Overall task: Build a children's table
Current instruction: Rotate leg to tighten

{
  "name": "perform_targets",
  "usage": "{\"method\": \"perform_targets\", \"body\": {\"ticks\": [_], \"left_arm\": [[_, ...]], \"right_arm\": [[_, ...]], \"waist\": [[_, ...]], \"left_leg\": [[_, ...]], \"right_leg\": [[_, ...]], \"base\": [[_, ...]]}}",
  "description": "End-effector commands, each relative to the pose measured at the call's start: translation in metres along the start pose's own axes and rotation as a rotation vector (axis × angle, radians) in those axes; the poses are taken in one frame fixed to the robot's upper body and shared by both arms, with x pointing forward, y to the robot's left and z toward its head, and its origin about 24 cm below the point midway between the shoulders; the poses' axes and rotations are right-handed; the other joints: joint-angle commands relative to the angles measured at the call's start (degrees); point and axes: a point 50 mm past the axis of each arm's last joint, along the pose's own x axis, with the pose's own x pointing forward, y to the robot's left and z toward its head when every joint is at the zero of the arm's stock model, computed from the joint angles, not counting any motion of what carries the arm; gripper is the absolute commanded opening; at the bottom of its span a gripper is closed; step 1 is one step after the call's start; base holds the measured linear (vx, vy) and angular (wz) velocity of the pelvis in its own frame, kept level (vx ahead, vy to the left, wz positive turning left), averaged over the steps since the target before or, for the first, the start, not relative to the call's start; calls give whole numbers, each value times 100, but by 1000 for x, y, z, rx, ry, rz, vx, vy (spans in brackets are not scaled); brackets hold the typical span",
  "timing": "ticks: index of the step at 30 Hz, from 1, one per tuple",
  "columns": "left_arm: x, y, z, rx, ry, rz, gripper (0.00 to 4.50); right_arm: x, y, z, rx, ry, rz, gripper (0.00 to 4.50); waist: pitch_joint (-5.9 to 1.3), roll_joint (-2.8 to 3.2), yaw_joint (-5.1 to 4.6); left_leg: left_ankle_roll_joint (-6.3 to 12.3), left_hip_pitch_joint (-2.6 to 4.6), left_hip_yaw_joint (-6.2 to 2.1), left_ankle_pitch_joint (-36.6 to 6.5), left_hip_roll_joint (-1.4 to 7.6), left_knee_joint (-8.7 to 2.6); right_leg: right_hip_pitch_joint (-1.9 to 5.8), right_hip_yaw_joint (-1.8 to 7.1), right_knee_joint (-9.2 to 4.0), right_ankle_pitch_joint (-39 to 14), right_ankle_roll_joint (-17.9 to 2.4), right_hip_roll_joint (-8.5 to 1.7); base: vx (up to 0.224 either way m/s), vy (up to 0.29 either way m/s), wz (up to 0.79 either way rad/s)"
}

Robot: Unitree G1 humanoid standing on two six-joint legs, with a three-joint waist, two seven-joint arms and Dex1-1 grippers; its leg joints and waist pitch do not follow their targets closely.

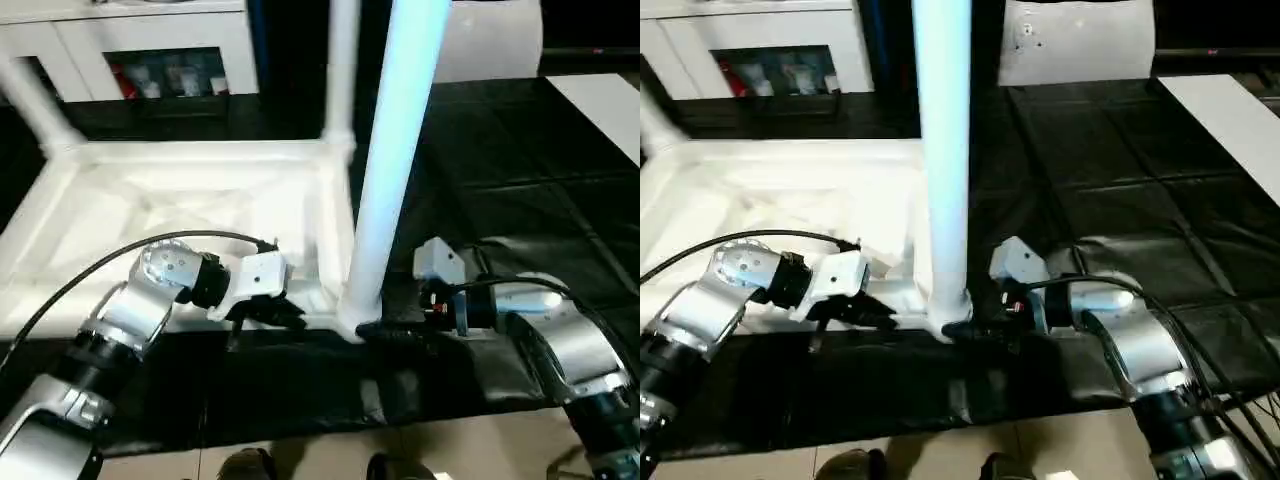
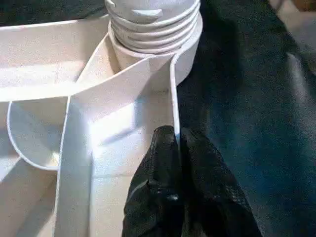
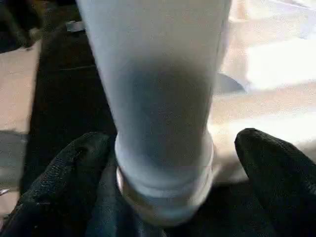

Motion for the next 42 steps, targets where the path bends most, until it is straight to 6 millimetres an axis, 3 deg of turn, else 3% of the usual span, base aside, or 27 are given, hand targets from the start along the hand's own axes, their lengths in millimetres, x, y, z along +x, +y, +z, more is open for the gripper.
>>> {"method": "perform_targets", "body": {"ticks": [1, 2, 17, 26, 29, 30, 32, 35, 37, 40, 42], "left_arm": [[8, -2, 4, 59, 32, -79, 0], [7, -1, 4, 65, 37, -79, 0], [7, -1, -2, 72, 36, -98, 0], [10, 3, -6, 3, 16, 16, 0], [15, 10, 1, -86, -43, 157, 0], [21, 16, 11, -169, -120, 267, 0], [25, 18, 15, -196, -143, 325, 0], [32, 23, 23, -246, -176, 429, 0], [38, 26, 30, -293, -214, 500, 0], [55, 36, 51, -383, -269, 720, 0], [59, 38, 56, -393, -270, 768, 0]], "right_arm": [[1, 1, 0, -6, 14, 32, 412], [2, 1, -1, -6, 23, 45, 405], [7, 4, -4, 55, 7, 102, 281], [13, 8, -8, 128, -27, 68, 268], [24, 6, -11, 188, -64, -61, 268], [37, 4, -12, 259, -86, -193, 267], [46, 2, -10, 315, -118, -259, 267], [61, 1, -6, 385, -163, -348, 267], [71, 0, -4, 413, -177, -411, 266], [98, -6, -2, 496, -160, -611, 266], [103, -8, -1, 527, -152, -657, 266]], "waist": [[-406, -8, -39], [-418, -33, -44], [-450, -34, -25], [-403, -26, -22], [-337, -22, -41], [-310, -8, -86], [-309, -35, -130], [-305, -35, -241], [-304, -33, -339], [-311, -68, -398], [-321, -62, -385]], "left_leg": [[197, 105, 24, -1185, 144, -328], [178, 94, 23, -1143, 139, -328], [226, 71, 23, -941, 123, -295], [172, 93, 26, -1139, 129, -314], [3, 118, 10, -1586, 136, -371], [-113, 135, -25, -1825, 107, -397], [-182, 130, -48, -1873, 97, -415], [-212, 94, -85, -1922, 79, -443], [-160, 66, -68, -1873, 81, -438], [-102, 35, -39, -1616, 68, -414], [-40, 69, -39, -1618, 45, -394]], "right_leg": [[281, 172, -349, -931, -1432, -318], [294, 168, -335, -830, -1429, -310], [314, 157, -302, -642, -1445, -309], [289, 162, -338, -927, -1424, -309], [258, 174, -422, -1812, -1265, -342], [237, 163, -474, -2453, -1077, -339], [231, 162, -498, -2743, -898, -339], [234, 139, -528, -2890, -744, -330], [212, 152, -533, -2573, -805, -316], [201, 170, -529, -2207, -881, -295], [201, 165, -550, -2250, -833, -291]], "base": [[0, 0, 0], [0, 0, 0], [0, 0, 0], [0, 0, 0], [0, 0, 0], [0, 0, 0], [0, 0, 0], [0, 0, 0], [0, 0, 0], [0, 0, 0], [0, 0, 0]]}}
